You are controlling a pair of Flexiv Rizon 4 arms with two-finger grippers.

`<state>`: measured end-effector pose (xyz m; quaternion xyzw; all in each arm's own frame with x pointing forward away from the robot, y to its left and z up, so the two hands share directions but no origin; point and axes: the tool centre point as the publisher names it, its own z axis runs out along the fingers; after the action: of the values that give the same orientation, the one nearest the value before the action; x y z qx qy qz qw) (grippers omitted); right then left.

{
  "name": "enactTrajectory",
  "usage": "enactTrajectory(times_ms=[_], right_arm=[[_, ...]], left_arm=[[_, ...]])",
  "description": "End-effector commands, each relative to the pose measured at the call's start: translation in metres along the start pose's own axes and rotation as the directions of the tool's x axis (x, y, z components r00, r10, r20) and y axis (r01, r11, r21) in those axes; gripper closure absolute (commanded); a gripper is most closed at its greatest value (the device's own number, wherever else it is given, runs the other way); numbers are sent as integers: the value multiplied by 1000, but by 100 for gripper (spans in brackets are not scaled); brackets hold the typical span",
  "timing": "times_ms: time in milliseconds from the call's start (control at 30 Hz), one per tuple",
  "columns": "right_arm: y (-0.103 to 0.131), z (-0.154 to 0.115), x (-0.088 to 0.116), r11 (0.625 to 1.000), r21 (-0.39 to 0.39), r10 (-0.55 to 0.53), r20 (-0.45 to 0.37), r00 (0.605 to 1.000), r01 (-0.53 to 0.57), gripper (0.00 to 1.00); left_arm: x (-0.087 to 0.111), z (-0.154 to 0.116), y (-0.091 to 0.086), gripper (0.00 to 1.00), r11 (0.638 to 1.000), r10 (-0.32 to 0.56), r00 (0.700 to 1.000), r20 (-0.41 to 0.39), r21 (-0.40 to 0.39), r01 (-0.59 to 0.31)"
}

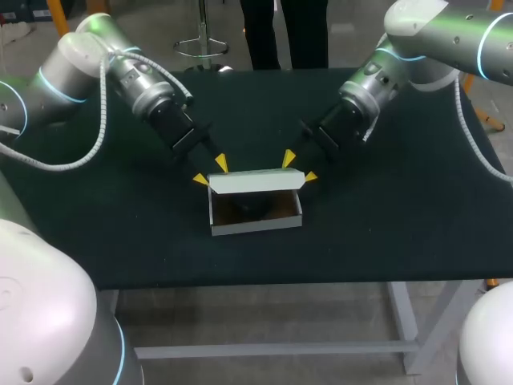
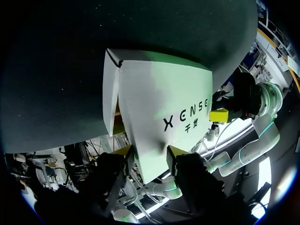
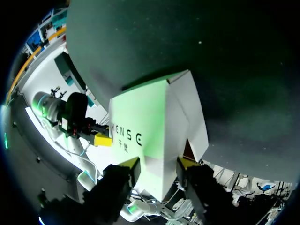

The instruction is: Assemble the packaging by folding the flat box into shape, placing the metal phone stand inside, and closing the box properly

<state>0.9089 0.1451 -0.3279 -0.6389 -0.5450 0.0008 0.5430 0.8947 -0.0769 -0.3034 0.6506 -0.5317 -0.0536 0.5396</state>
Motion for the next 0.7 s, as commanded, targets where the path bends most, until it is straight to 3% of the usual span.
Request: enactTrajectory(times_ms=[33, 700], right_arm=[[5, 1, 5, 1000, 13, 0, 5, 1000, 0, 45], [6, 1, 5, 1000, 16, 4, 7, 1000, -4, 45]], left_arm=[[0, 0, -7, 54, 1000, 0, 1000, -9, -23, 0], [-1, 1, -10, 56, 999, -15, 1000, -21, -39, 14]])
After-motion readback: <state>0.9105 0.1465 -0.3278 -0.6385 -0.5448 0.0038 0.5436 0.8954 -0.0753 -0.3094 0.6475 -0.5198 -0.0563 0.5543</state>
